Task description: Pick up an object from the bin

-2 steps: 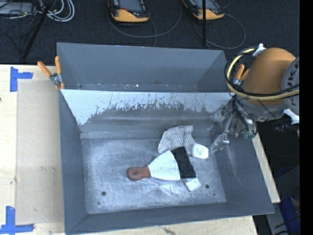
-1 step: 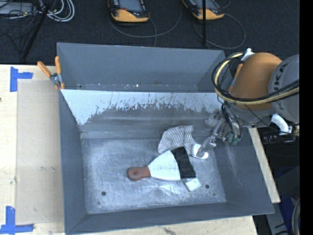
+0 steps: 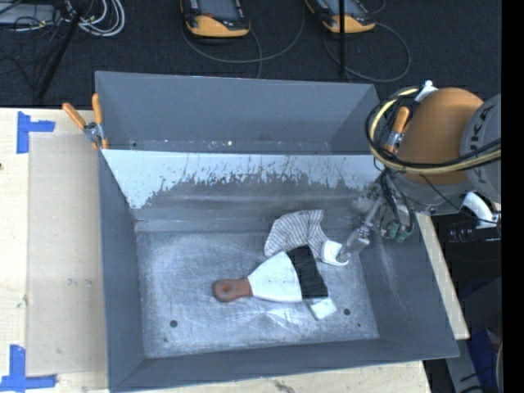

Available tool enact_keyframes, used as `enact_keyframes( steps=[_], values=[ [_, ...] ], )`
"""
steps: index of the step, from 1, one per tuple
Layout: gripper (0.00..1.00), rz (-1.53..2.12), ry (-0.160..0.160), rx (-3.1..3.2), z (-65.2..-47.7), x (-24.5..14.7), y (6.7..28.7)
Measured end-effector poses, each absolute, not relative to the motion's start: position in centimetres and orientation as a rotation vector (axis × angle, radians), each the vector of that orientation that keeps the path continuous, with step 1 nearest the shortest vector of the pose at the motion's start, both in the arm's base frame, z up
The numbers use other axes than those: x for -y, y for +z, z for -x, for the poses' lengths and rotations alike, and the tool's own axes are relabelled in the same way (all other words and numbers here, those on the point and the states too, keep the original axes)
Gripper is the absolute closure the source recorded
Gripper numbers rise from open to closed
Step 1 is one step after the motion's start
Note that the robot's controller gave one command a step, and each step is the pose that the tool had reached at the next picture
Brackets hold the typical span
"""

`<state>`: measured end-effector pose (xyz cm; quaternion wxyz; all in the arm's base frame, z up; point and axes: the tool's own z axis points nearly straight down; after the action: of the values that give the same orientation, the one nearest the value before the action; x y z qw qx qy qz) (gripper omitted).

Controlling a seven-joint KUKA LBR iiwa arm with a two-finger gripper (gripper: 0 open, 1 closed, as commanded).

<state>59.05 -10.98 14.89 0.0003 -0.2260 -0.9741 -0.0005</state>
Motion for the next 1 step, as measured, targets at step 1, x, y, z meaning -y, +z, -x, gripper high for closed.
enact_keyframes(
  steps=[1],
  values=[
    [0.0, 1.166, -0.001, 2.918, -60.42, 6.39, 9.38]
  ],
)
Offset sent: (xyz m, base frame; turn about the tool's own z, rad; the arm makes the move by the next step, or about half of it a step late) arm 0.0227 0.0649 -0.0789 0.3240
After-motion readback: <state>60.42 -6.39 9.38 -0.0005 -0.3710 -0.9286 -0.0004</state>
